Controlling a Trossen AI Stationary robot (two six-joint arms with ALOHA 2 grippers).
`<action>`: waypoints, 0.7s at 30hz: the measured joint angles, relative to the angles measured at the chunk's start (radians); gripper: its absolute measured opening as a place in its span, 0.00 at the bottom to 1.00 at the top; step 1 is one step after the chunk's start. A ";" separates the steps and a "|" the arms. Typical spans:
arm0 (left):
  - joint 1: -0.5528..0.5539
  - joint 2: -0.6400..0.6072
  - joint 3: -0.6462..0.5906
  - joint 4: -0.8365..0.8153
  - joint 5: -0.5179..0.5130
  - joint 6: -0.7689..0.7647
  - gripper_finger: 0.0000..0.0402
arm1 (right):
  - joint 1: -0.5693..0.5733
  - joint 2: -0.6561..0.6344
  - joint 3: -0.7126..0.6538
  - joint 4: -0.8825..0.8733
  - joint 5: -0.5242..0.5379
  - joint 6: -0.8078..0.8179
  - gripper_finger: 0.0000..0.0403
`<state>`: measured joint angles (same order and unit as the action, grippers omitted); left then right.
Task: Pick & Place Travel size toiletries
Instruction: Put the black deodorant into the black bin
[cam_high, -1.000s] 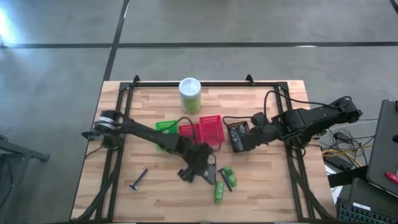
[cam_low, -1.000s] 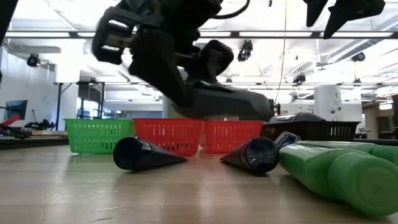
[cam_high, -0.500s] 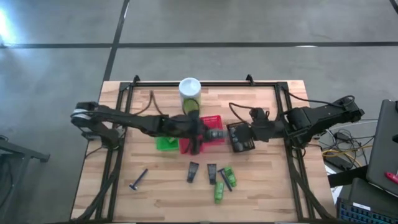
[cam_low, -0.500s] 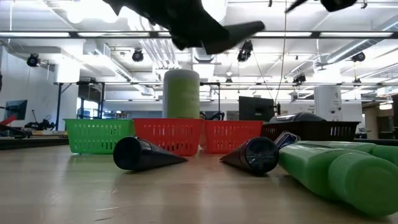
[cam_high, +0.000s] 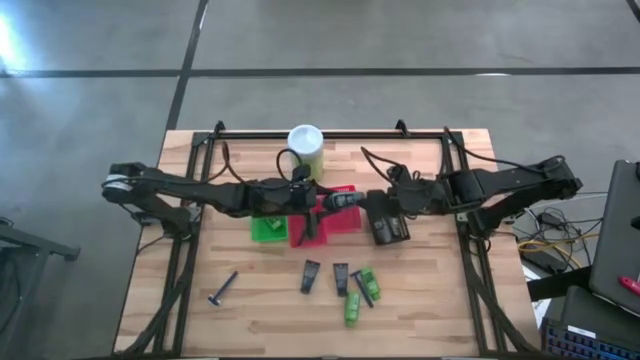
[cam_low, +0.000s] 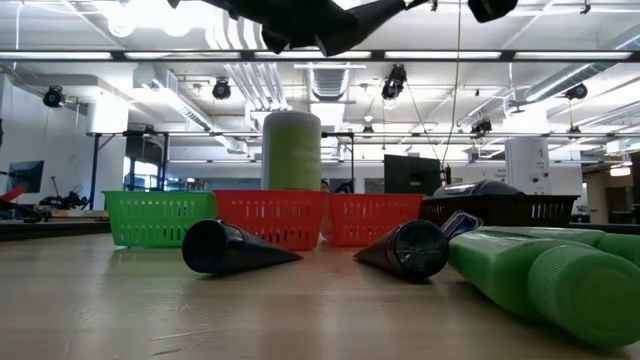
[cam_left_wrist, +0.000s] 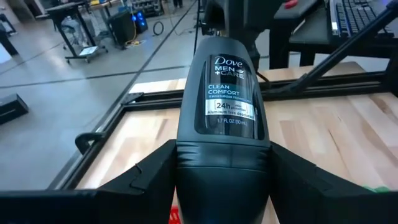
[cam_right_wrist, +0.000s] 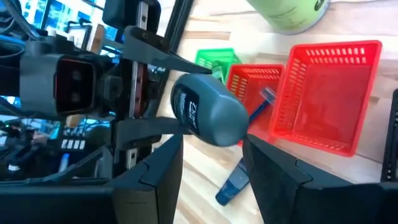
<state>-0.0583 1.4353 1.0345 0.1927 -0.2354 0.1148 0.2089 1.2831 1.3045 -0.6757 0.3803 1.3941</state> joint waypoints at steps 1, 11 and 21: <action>0.000 0.000 0.001 0.000 0.000 0.001 0.52 | -0.006 0.004 0.000 0.003 -0.004 -0.002 0.41; 0.000 0.002 0.010 0.014 0.014 0.049 0.52 | -0.024 0.005 -0.001 -0.006 -0.004 -0.008 0.50; 0.000 0.002 0.025 0.032 0.034 0.049 0.52 | -0.044 0.015 -0.001 0.041 -0.022 -0.064 0.56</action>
<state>-0.0582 1.4376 1.0597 0.2242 -0.2012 0.1642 0.1650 1.2982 1.3033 -0.6348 0.3584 1.3305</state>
